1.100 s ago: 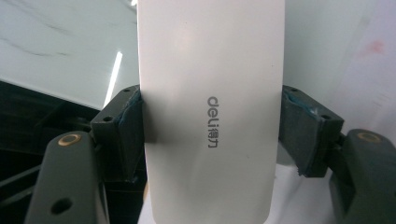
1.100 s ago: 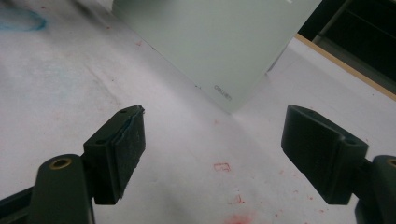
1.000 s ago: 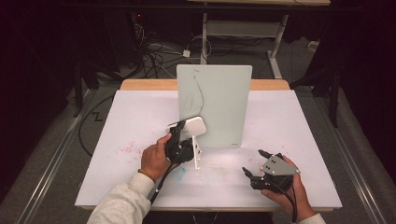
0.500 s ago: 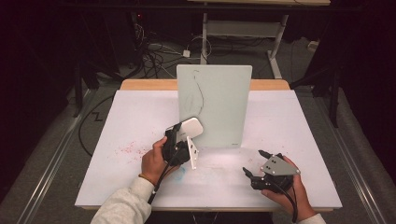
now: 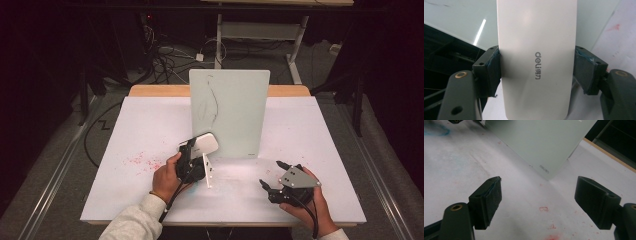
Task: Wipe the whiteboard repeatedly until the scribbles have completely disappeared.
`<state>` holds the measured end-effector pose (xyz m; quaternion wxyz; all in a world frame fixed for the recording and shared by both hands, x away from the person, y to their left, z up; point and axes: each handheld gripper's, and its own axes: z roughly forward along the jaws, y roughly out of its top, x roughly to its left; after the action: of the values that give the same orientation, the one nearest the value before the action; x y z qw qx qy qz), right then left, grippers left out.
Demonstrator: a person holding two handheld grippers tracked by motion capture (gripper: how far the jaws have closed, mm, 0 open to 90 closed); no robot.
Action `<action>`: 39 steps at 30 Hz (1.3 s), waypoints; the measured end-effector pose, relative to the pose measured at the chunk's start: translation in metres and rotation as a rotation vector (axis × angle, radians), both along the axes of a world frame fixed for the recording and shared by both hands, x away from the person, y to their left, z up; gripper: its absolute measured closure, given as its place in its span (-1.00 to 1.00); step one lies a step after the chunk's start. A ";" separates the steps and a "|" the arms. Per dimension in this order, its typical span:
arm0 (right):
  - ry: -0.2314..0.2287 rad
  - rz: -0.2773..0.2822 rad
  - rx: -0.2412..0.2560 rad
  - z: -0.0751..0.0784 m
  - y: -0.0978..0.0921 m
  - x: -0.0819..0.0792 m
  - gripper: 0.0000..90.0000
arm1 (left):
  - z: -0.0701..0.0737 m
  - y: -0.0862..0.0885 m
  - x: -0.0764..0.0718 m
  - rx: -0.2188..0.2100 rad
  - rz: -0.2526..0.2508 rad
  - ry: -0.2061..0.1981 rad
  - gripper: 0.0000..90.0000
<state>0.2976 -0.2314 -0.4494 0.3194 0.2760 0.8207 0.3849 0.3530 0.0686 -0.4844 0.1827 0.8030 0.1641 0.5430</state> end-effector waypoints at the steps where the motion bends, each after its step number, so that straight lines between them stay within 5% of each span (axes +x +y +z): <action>1: -0.001 0.001 -0.001 0.000 0.000 0.000 -0.50 | 0.000 0.000 0.000 0.000 0.000 0.000 -0.35; 13: 0.004 -0.002 0.000 -0.001 0.000 0.000 -0.50 | 0.046 -0.003 0.017 -0.155 0.016 -0.041 -0.35; 24: 0.001 -0.001 -0.002 0.000 0.000 0.000 -0.50 | 0.086 -0.004 0.031 -0.171 0.003 -0.077 -0.35; 30: 0.003 -0.005 0.000 -0.001 0.000 0.000 -0.50 | 0.071 -0.003 0.026 -0.195 0.020 -0.067 -0.35; 39: 0.007 -0.003 -0.004 -0.001 0.001 0.000 -0.50 | 0.024 -0.011 0.009 -0.097 0.024 -0.052 -0.35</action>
<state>0.2973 -0.2301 -0.4506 0.3176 0.2780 0.8221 0.3820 0.3624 0.0576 -0.4607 0.2191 0.7766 0.1952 0.5574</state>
